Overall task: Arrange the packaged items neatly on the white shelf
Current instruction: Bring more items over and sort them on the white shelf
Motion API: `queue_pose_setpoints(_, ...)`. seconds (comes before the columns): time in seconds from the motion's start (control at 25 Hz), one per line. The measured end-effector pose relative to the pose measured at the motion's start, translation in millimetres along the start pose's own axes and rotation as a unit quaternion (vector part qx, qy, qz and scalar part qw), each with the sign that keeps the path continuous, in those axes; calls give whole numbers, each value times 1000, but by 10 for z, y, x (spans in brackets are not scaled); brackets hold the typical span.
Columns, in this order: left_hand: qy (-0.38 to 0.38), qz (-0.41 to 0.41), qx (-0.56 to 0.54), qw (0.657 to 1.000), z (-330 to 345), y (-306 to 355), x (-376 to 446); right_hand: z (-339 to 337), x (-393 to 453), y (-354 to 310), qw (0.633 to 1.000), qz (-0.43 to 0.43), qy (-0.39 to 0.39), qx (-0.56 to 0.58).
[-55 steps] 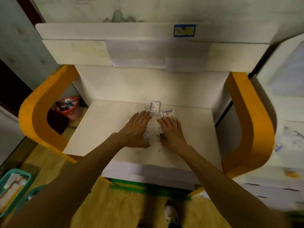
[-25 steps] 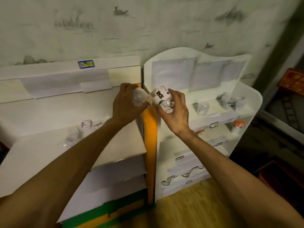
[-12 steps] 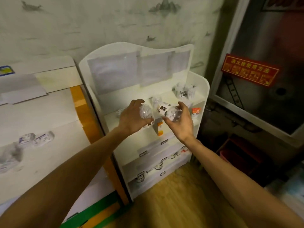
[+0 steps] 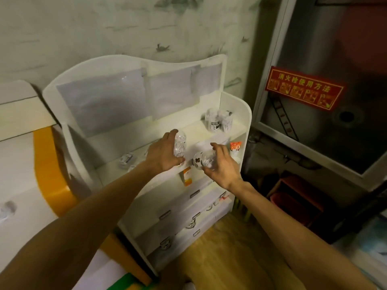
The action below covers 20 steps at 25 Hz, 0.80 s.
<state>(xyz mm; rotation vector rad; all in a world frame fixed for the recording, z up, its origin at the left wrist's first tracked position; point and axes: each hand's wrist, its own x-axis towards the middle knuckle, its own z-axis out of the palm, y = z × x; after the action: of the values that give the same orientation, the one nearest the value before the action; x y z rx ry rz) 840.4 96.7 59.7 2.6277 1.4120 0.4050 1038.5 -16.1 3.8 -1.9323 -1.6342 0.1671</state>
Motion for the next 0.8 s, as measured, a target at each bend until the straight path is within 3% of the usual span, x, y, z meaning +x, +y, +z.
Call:
queue_pose_setpoints(0.24, -57, -84, -39, 994, 238, -393, 698, 184, 946, 150, 992, 20, -111, -59)
queue_pose_setpoints(0.8, -66, -158, -84, 982, 1123, -657, 1286, 1040, 2046, 416, 986, 56, -159, -10)
